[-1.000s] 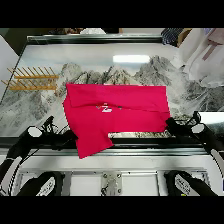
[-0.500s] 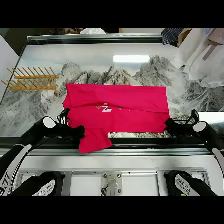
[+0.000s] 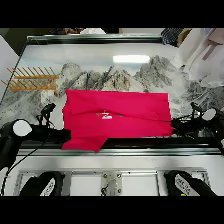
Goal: Fold the clothes and pants, and hang the long-sleeved shirts on hangers.
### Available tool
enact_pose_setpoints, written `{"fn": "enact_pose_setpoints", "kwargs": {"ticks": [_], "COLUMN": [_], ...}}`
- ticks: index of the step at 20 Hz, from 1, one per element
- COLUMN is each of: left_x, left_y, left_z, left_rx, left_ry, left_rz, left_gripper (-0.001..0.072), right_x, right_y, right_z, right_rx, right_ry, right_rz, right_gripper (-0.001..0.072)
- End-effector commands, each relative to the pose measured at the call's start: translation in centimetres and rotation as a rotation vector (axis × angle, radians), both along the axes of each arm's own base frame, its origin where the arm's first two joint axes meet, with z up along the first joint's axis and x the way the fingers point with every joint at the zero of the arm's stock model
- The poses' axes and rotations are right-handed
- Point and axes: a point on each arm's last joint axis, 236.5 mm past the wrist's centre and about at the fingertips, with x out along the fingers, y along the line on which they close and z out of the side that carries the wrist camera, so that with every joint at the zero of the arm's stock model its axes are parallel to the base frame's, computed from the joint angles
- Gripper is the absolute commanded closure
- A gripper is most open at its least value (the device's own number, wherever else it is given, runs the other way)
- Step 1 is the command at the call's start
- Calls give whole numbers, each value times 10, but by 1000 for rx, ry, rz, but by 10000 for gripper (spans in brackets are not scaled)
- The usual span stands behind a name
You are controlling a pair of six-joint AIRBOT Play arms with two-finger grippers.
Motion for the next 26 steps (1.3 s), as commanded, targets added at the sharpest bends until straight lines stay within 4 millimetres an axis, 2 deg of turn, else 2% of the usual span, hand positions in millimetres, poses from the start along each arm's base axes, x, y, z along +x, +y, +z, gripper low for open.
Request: {"fn": "enact_pose_setpoints", "kwargs": {"ticks": [1, 3, 4, 8, 10, 14, 17, 19, 22, 26], "left_x": [-8, 3, 16, 103, 138, 189, 216, 231, 249, 253], "left_y": [0, -2, -2, -3, -5, -6, -7, -6, -1, 8], "left_z": [16, 15, 18, 38, 37, 11, -6, -16, -25, -32], "left_rx": [10, 12, 13, 20, 23, 29, 30, 36, 36, 36], "left_ry": [-52, -41, -45, -165, -168, -118, -100, -89, -75, -60], "left_rz": [-12, -11, -8, 8, 0, -2, 0, -1, 14, 39], "left_gripper": [699, 700, 699, 699, 699, 699, 699, 699, 699, 699], "right_x": [-1, 15, 24, 62, 80, 122, 158, 174, 186, 192], "right_y": [-4, -10, -12, -22, -21, -8, -1, 0, -5, -6], "right_z": [18, 34, 42, 68, 66, 46, 33, 25, 16, 12], "right_rx": [-14, -32, -42, -74, -76, -83, -90, -91, -92, -94], "right_ry": [23, -30, -59, -163, -176, -206, -256, -280, -297, -312], "right_rz": [47, 46, 44, 34, 41, 88, 59, 16, -48, -69], "right_gripper": [698, 698, 698, 698, 698, 698, 698, 698, 698, 697]}}
